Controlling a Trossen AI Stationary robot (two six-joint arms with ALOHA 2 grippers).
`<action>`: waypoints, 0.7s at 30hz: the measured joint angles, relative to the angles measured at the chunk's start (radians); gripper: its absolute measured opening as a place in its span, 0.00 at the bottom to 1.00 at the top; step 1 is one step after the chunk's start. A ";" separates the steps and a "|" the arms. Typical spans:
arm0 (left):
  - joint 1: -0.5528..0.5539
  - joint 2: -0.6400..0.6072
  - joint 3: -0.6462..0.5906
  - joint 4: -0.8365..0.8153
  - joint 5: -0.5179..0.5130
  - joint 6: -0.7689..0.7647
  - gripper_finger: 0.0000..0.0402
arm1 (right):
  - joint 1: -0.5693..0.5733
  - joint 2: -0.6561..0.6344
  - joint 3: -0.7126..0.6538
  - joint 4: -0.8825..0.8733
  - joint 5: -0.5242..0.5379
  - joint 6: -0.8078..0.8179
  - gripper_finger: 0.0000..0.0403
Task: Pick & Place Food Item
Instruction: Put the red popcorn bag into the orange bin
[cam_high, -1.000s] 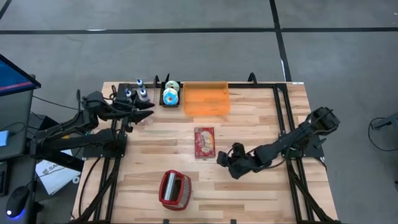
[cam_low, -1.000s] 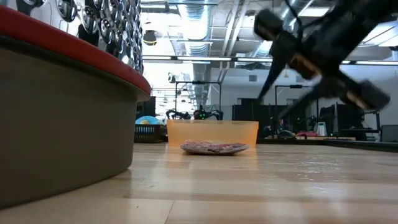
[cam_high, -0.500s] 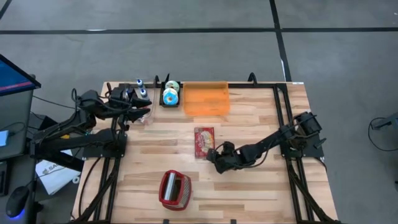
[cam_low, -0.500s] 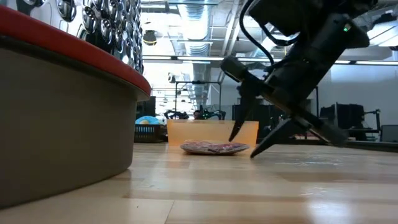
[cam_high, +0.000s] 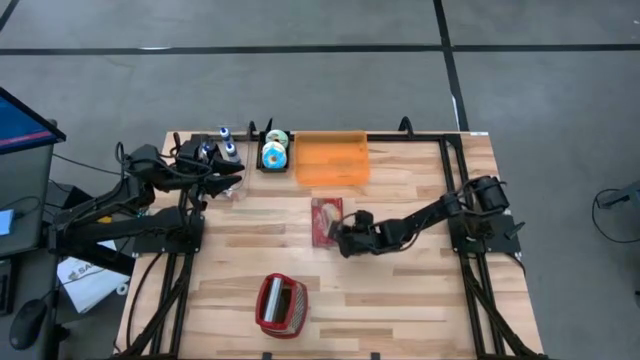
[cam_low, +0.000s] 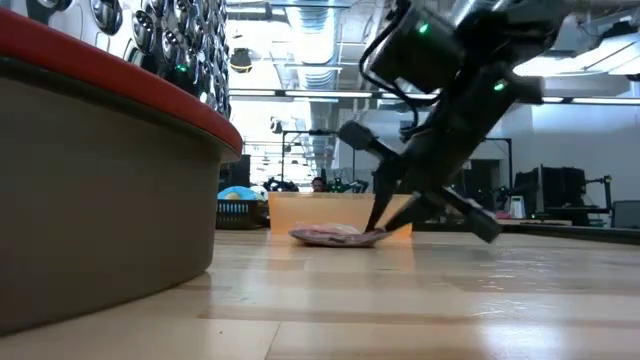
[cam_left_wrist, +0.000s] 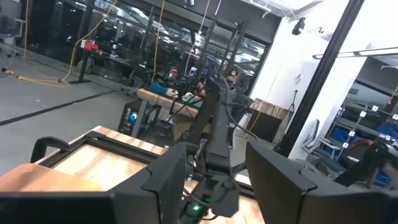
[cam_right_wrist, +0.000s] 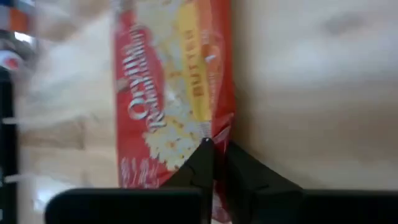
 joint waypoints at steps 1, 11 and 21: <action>0.000 0.000 0.000 0.000 0.000 0.000 0.41 | -0.007 0.000 0.000 0.023 0.000 -0.029 0.04; 0.000 0.000 0.000 0.001 0.000 -0.009 0.39 | 0.061 -0.031 0.137 0.169 0.021 -0.200 0.01; 0.000 -0.027 0.000 0.016 -0.001 -0.030 0.38 | 0.024 -0.031 0.419 -0.287 0.254 -0.196 0.00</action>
